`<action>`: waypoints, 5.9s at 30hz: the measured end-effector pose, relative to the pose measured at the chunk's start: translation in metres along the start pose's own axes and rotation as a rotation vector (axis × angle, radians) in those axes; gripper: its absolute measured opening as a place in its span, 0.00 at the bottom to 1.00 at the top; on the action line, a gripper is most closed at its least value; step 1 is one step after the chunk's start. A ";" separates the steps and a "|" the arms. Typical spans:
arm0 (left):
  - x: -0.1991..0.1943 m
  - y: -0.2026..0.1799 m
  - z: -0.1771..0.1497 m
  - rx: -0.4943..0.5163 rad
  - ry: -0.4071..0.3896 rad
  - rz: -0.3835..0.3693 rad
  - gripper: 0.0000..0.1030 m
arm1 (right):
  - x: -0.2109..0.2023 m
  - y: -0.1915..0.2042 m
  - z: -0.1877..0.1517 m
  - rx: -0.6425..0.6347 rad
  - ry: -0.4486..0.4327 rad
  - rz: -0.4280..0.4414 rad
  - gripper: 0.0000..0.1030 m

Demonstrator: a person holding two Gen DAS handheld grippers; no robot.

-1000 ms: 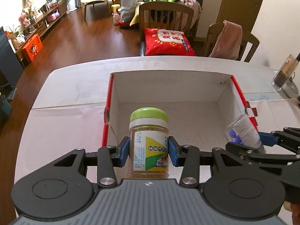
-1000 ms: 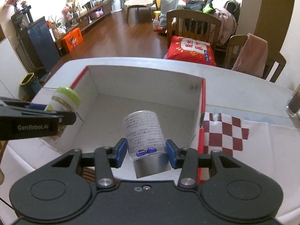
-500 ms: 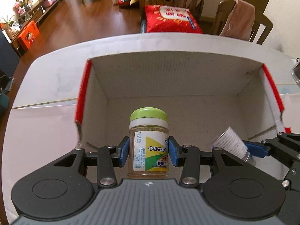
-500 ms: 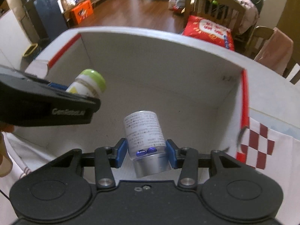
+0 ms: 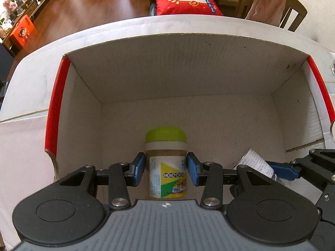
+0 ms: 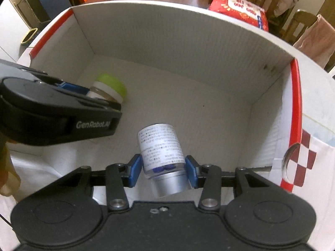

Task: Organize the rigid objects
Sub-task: 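Carry the jar and can into the red box and open both tools, then withdraw both tools from the box back toward the pile, then grasp the green glue stick with the left tool while the right tool grasps the pink figurine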

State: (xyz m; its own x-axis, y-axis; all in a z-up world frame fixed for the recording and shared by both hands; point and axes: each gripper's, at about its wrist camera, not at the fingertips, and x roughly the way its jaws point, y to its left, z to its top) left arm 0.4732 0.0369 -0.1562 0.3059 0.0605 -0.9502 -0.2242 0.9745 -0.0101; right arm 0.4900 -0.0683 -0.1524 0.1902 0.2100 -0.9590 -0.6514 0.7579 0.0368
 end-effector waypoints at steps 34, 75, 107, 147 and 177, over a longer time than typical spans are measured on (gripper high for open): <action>-0.090 0.005 -0.028 -0.029 -0.138 -0.027 0.54 | -0.067 -0.004 -0.016 -0.002 -0.147 0.028 0.66; -0.215 0.043 -0.196 0.036 -0.435 -0.134 0.77 | -0.169 0.048 -0.167 0.101 -0.532 0.037 0.97; -0.114 0.004 -0.322 0.143 -0.286 -0.169 0.81 | -0.077 0.041 -0.278 0.126 -0.369 -0.025 0.92; -0.070 -0.031 -0.336 0.171 -0.325 -0.073 0.87 | -0.033 0.026 -0.272 -0.040 -0.314 0.068 0.61; -0.116 0.024 -0.318 0.055 -0.299 -0.103 0.80 | -0.068 0.039 -0.286 0.113 -0.383 0.058 0.31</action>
State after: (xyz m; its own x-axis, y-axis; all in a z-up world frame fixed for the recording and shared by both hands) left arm 0.1385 -0.0153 -0.1454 0.5846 0.0139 -0.8112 -0.1300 0.9885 -0.0767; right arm 0.2416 -0.2298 -0.1666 0.4292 0.4530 -0.7814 -0.5885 0.7965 0.1385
